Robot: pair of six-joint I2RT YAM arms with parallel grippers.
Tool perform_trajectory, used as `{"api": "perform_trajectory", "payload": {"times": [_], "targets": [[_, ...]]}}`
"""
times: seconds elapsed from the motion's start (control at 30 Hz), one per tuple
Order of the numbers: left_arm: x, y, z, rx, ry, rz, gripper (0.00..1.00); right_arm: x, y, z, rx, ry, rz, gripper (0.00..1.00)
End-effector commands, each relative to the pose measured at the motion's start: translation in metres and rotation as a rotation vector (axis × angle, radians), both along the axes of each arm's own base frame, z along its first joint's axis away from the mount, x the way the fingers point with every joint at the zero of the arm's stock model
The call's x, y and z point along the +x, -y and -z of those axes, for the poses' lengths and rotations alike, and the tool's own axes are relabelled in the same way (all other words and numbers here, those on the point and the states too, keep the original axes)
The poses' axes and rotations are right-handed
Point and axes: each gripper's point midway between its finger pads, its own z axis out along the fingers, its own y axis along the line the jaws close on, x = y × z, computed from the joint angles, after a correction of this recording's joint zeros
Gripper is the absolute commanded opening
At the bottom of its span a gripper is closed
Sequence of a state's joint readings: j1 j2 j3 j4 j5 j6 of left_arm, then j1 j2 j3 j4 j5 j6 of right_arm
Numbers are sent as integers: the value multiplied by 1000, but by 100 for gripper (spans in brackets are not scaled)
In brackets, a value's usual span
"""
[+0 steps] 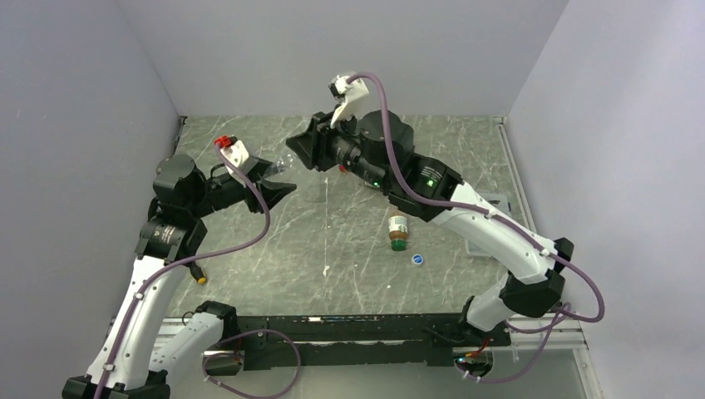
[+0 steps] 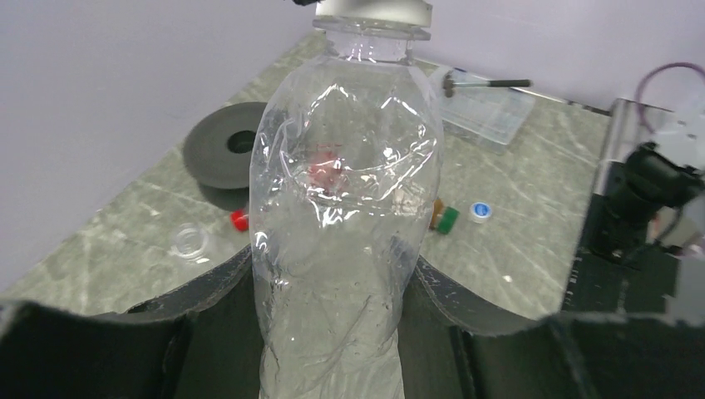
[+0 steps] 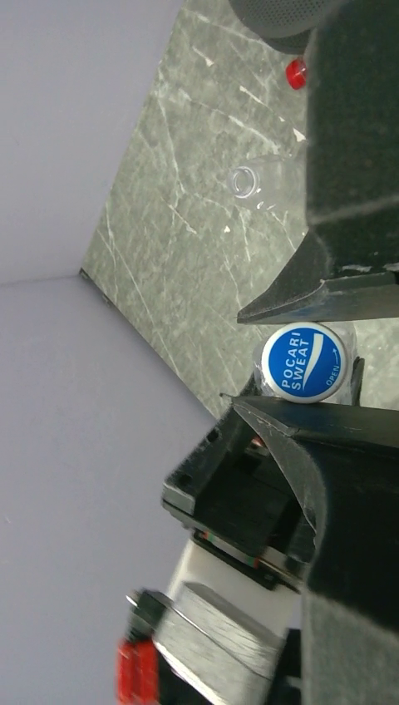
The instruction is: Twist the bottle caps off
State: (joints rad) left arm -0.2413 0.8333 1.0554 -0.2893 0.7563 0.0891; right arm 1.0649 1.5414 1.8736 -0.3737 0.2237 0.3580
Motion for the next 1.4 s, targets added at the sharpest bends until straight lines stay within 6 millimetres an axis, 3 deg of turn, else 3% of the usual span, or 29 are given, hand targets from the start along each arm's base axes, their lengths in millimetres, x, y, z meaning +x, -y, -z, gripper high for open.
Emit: {"api": "perform_trajectory", "payload": {"times": [0.0, 0.07, 0.13, 0.23, 0.33, 0.37, 0.4, 0.5, 0.53, 0.73, 0.93, 1.07, 1.37], "targets": [[-35, 21, -16, -68, -83, 214, 48, -52, 14, -64, 115, 272, -286, 4], [-52, 27, -21, -97, -136, 313, 48, -85, 19, -68, 138, 358, -479, 4], [-65, 32, -26, -121, -176, 393, 49, -105, 29, -68, 155, 405, -605, 2], [-74, 35, -33, -155, -226, 454, 50, -116, 42, -66, 173, 421, -688, 0], [-74, 36, -39, -174, -234, 464, 50, -114, 47, -62, 170, 417, -685, 3], [-74, 36, -39, -177, -236, 463, 50, -110, 46, -61, 166, 407, -670, 11], [-72, 36, -39, -177, -238, 462, 50, -104, 44, -57, 155, 381, -645, 27], [-67, 36, -37, -173, -235, 442, 50, -76, 42, -53, 133, 309, -505, 93], [-65, 36, -34, -167, -228, 430, 50, -69, 44, -53, 130, 292, -462, 99], [-33, 25, -23, -95, -112, 239, 51, -38, 61, -66, 192, 206, -152, 100], [2, 2, -20, -6, 94, 15, 50, -3, 46, -42, 107, 27, 81, 96], [16, -10, -22, 22, 152, -80, 49, 7, 28, -26, 65, -8, 109, 86], [20, -16, -22, 28, 159, -128, 48, 10, 11, -31, 116, -10, 85, 61]]}}
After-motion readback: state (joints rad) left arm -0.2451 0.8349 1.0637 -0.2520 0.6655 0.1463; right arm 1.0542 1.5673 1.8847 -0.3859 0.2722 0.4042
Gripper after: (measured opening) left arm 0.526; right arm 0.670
